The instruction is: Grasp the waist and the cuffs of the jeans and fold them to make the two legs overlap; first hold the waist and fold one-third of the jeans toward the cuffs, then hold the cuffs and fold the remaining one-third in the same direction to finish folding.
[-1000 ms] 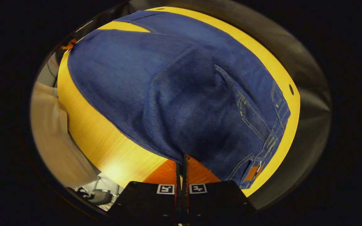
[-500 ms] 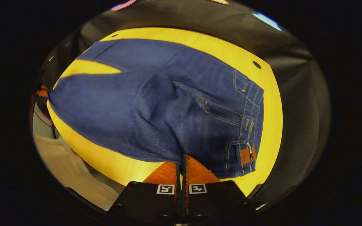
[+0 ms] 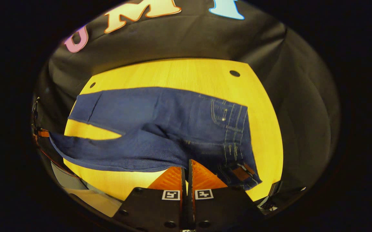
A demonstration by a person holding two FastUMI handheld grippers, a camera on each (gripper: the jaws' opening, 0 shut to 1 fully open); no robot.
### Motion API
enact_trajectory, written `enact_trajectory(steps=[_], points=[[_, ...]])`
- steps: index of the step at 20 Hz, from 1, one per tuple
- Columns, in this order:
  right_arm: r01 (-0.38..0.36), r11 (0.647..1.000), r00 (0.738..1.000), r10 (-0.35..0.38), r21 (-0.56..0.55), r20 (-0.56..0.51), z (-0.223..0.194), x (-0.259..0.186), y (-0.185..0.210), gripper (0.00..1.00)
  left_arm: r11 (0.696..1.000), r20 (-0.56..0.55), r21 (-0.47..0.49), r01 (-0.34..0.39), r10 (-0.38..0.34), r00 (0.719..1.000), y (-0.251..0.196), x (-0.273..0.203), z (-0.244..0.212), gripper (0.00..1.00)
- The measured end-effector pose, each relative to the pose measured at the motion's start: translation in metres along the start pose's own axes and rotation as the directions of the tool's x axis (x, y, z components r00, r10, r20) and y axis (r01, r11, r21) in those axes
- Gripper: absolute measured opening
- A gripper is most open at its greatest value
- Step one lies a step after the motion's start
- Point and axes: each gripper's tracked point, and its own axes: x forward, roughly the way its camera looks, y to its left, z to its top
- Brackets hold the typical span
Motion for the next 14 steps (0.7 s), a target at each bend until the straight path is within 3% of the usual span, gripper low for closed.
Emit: enact_trajectory(steps=[6,14], points=[[0.044,0.998,0.999,-0.044,-0.038,0.019,0.076,0.038,0.006,0.03,0.995,0.109,-0.061,-0.074,0.080,0.991,0.020,0.029,0.096,0.00],[0.039,0.999,0.996,-0.039,0.002,0.085,0.142,0.136,0.016,0.02,0.978,0.237,-0.093,-0.185,0.202,0.950,0.044,0.110,0.202,0.00]])
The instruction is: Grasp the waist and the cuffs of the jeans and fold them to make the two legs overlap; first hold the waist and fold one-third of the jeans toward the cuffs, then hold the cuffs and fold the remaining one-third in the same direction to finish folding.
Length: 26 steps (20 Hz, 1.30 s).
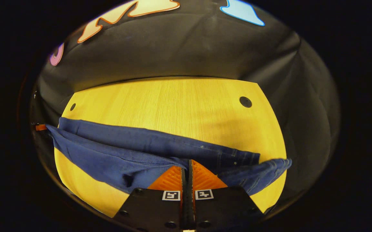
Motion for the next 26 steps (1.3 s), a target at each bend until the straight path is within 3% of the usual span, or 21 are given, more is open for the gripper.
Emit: enact_trajectory(steps=[5,8,9,12,13,16,18,21,26], points=[[0.004,0.999,1.000,-0.004,-0.041,-0.001,-0.004,0.060,0.005,0.00,0.998,-0.024,0.041,-0.046,0.047,0.999,-0.005,0.061,0.004,0.00],[-0.001,0.998,1.000,0.000,-0.065,-0.019,-0.011,0.068,0.007,0.04,0.997,-0.022,0.048,-0.066,0.067,0.998,-0.008,0.076,0.002,0.00],[-0.003,0.998,1.000,0.002,-0.067,-0.009,-0.008,0.068,0.007,0.01,0.997,-0.016,0.046,-0.067,0.068,0.998,-0.009,0.077,0.004,0.00],[0.002,0.999,0.999,0.000,-0.040,0.039,0.003,0.067,-0.004,0.31,0.994,0.004,0.046,-0.097,0.097,0.995,-0.001,0.071,0.006,0.00],[0.028,0.999,0.997,-0.026,-0.031,0.074,0.013,0.063,-0.016,0.36,0.993,0.026,0.037,-0.115,0.114,0.993,0.005,0.063,0.013,0.25],[0.008,0.993,0.981,-0.029,0.114,0.189,0.035,0.037,-0.035,0.98,0.988,0.114,0.000,-0.152,0.151,0.982,0.016,0.043,0.032,0.99],[-0.011,0.974,0.972,-0.042,0.225,0.230,0.033,0.014,-0.057,1.00,0.985,0.176,-0.032,-0.171,0.174,0.969,0.014,0.041,0.032,0.96],[0.027,0.944,0.972,-0.102,0.330,0.211,0.001,-0.015,-0.103,1.00,0.985,0.230,-0.051,-0.166,0.174,0.958,0.011,0.034,0.035,0.96],[0.088,0.909,0.981,-0.151,0.408,0.125,-0.069,-0.030,-0.161,0.94,0.989,0.266,-0.044,-0.138,0.145,0.953,0.008,0.041,0.032,0.96]])
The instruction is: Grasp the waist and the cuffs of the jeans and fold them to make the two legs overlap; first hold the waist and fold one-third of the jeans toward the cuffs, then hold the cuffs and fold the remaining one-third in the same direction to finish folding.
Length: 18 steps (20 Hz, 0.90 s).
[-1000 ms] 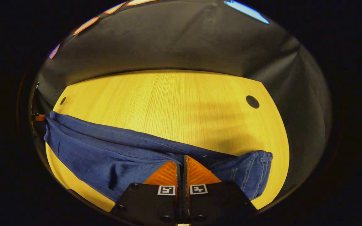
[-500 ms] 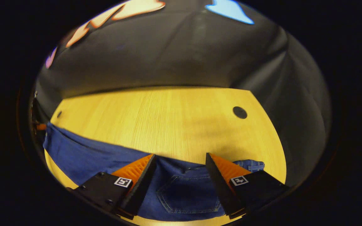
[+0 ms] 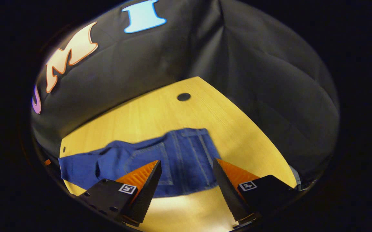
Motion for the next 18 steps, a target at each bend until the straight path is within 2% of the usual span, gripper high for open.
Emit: enact_trajectory(steps=[1,3,4,5,6,8,9,10,12,13,17,18], points=[[0.010,1.000,1.000,-0.010,0.006,-0.009,-0.007,0.004,-0.007,0.99,1.000,0.002,-0.004,0.008,-0.008,1.000,0.002,0.000,0.001,0.96],[0.011,0.999,0.999,-0.010,0.034,-0.037,-0.019,0.009,-0.021,0.95,0.999,0.002,-0.029,0.020,-0.020,1.000,0.002,0.000,0.005,0.96],[0.007,0.999,0.999,-0.005,0.046,-0.051,-0.023,0.011,-0.025,0.99,0.998,0.008,-0.048,0.030,-0.029,1.000,0.003,0.000,0.008,0.96],[0.007,0.999,0.998,-0.004,0.048,-0.064,-0.027,0.014,-0.026,0.95,0.997,0.009,-0.068,0.041,-0.040,0.999,0.004,-0.002,0.009,0.96],[0.006,0.999,0.997,-0.003,0.039,-0.073,-0.028,0.016,-0.026,0.99,0.995,0.025,-0.088,0.044,-0.041,0.999,0.007,-0.003,0.014,0.96],[-0.020,0.999,0.997,0.023,0.035,-0.079,-0.024,0.019,-0.018,0.95,0.991,0.046,-0.127,0.039,-0.033,0.998,0.009,-0.004,0.015,0.96],[-0.036,0.999,0.996,0.039,0.041,-0.086,-0.027,0.023,-0.020,0.99,0.989,0.053,-0.143,0.036,-0.029,0.998,0.010,-0.003,0.016,0.96],[-0.044,0.998,0.994,0.048,0.046,-0.095,-0.028,0.026,-0.021,0.95,0.988,0.054,-0.152,0.029,-0.021,0.998,0.012,-0.003,0.017,0.96],[-0.069,0.997,0.991,0.073,0.040,-0.109,-0.030,0.029,-0.018,0.95,0.987,0.056,-0.161,-0.007,0.016,0.998,0.014,-0.002,0.016,0.97],[-0.077,0.997,0.990,0.080,0.026,-0.115,-0.033,0.033,-0.017,0.99,0.985,0.056,-0.170,-0.018,0.028,0.998,0.012,0.001,0.017,0.96],[-0.098,0.995,0.989,0.095,-0.020,-0.113,-0.033,0.036,-0.015,0.89,0.974,0.066,-0.223,-0.025,0.040,0.997,0.016,0.001,0.022,0.96],[-0.098,0.994,0.990,0.093,-0.039,-0.107,-0.033,0.036,-0.015,0.94,0.973,0.062,-0.230,-0.030,0.045,0.997,0.015,0.001,0.021,0.96]])
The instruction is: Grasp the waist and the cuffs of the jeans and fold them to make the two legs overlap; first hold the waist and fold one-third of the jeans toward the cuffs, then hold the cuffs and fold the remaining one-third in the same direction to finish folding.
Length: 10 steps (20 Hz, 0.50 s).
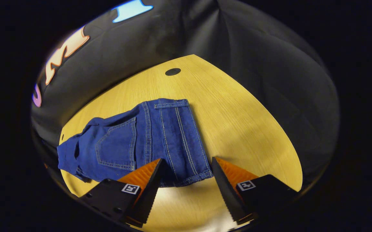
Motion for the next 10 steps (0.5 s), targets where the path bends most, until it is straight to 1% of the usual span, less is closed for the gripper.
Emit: enact_trajectory(steps=[1,2,3,4,6,8,9,10], points=[[-0.017,1.000,1.000,0.017,-0.003,-0.002,-0.001,0.002,0.005,0.91,1.000,0.002,-0.003,-0.004,0.004,1.000,0.000,0.000,-0.001,0.96],[-0.040,0.999,0.999,0.041,0.015,-0.016,-0.006,0.004,0.015,0.78,1.000,0.002,-0.002,-0.008,0.008,1.000,0.000,0.002,0.000,0.96],[-0.030,0.999,0.999,0.030,0.010,0.011,-0.004,0.003,0.014,0.65,1.000,-0.001,0.007,-0.014,0.014,1.000,0.000,0.003,-0.001,0.96],[-0.033,0.999,0.999,0.033,0.002,-0.001,-0.007,0.007,0.016,0.53,1.000,0.001,0.021,-0.022,0.022,1.000,0.000,0.003,0.000,0.96],[-0.019,1.000,0.999,0.020,-0.009,0.027,-0.002,0.004,0.014,0.37,0.999,0.007,0.044,-0.021,0.020,1.000,-0.005,0.002,0.002,0.96],[-0.010,1.000,0.999,0.010,-0.006,0.035,-0.001,0.000,0.018,0.22,0.999,0.014,0.047,-0.008,0.007,1.000,-0.007,0.001,0.004,0.96],[0.001,1.000,0.999,0.000,-0.012,0.049,0.000,-0.002,0.020,0.21,0.999,0.021,0.045,0.005,-0.006,1.000,-0.006,0.002,0.002,0.96],[0.018,0.999,0.997,-0.015,-0.030,0.071,0.005,-0.004,0.020,0.15,0.999,0.023,0.042,0.017,-0.018,1.000,-0.007,0.001,0.002,0.96]])
